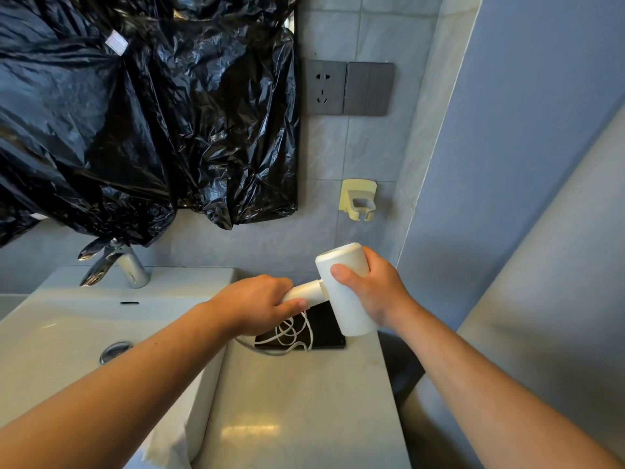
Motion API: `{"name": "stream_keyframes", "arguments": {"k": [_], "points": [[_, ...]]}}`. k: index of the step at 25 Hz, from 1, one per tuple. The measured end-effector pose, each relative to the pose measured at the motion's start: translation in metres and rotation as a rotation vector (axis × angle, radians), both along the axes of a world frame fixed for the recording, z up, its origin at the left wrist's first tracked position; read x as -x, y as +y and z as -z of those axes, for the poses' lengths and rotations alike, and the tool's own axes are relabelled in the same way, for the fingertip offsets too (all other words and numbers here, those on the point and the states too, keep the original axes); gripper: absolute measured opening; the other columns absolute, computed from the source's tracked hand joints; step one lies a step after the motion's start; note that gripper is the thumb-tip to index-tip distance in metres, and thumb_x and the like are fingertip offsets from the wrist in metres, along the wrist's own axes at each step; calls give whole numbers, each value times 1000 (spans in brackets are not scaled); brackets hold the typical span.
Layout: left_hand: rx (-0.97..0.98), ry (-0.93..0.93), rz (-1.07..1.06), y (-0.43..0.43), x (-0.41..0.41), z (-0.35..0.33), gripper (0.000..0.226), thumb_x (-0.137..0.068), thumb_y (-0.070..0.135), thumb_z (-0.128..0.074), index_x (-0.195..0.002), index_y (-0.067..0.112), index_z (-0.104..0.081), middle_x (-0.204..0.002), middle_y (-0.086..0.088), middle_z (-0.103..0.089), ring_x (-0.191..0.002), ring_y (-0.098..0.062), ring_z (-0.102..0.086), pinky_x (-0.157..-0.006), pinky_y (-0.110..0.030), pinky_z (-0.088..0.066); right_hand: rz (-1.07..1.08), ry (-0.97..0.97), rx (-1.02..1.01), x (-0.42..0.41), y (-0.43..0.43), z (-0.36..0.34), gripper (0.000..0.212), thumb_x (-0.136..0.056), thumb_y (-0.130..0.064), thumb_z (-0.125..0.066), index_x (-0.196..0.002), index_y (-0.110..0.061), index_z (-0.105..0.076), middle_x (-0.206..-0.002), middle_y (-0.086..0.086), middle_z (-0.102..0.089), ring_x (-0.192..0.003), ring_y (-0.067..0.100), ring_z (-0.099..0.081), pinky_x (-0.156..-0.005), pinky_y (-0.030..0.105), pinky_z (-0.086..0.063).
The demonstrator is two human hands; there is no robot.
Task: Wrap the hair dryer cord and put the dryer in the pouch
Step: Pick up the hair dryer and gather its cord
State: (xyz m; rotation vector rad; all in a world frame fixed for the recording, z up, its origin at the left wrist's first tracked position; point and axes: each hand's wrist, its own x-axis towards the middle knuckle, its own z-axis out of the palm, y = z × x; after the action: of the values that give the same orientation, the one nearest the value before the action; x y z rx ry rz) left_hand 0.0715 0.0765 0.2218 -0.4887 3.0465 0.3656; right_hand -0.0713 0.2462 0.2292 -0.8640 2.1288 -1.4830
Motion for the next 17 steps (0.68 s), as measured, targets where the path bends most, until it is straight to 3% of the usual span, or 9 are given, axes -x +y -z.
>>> {"name": "stream_keyframes", "arguments": {"k": [3,5,8,10,12,14,15,17], "points": [[-95,109,-53,-2,-3,0,39,-92,65,-42,-80,28,-49,-71,9,-57,-72,-19,-59,-62,-35,-44,-86,50,-2,8,-4,-17,53,-67,-55,-66,-114,-31,-53,-101,-5,-64,-87,17,-66,-67,34,-56],[-265,269,-138,-2,-5,3,46,-85,69,-41,-76,26,-50,-67,7,-58,-66,-20,-62,-61,-38,-47,-79,3,117,11,-5,-24,46,-71,-53,-63,-111,-30,-58,-101,-3,-66,-88,19,-66,-68,34,-55],[-612,544,-255,10,-2,5,47,-81,67,-43,-79,22,-53,-64,3,-58,-54,-16,-59,-58,-47,-52,58,-160,379,6,-4,-17,39,-76,-40,-64,-112,-24,-61,-104,0,-67,-95,19,-64,-80,37,-56],[-688,578,-264,21,0,4,44,-82,63,-42,-86,21,-54,-69,2,-59,-56,-12,-58,-62,-49,-53,36,-301,508,-2,-7,-13,46,-80,-26,-71,-123,-22,-54,-113,1,-65,-105,19,-64,-89,42,-56],[-680,540,-208,24,-3,5,47,-78,67,-42,-95,25,-55,-78,3,-63,-66,-12,-61,-70,-50,-54,20,-409,615,-4,-11,-22,44,-82,-14,-71,-122,-17,-53,-113,3,-63,-109,23,-63,-90,47,-55],[-771,613,-187,20,-6,-2,56,-75,69,-50,-113,28,-58,-98,0,-67,-90,-21,-66,-84,-53,-54,-24,-412,649,-2,-13,-34,48,-75,-13,-77,-118,-13,-56,-113,9,-64,-109,28,-64,-87,49,-56],[-828,725,-214,18,-7,-9,67,-73,69,-57,-124,26,-55,-111,-3,-65,-103,-26,-63,-90,-48,-54,-53,-388,630,0,-13,-37,55,-70,-17,-81,-119,-13,-57,-115,11,-65,-109,29,-64,-87,49,-57],[-727,922,-250,13,-10,-36,86,-67,62,-71,-138,22,-45,-129,2,-55,-117,-17,-55,-94,-21,-48,-114,-309,541,0,-12,-43,69,-61,-25,-84,-124,-16,-58,-119,14,-64,-110,31,-64,-87,48,-57]]}}
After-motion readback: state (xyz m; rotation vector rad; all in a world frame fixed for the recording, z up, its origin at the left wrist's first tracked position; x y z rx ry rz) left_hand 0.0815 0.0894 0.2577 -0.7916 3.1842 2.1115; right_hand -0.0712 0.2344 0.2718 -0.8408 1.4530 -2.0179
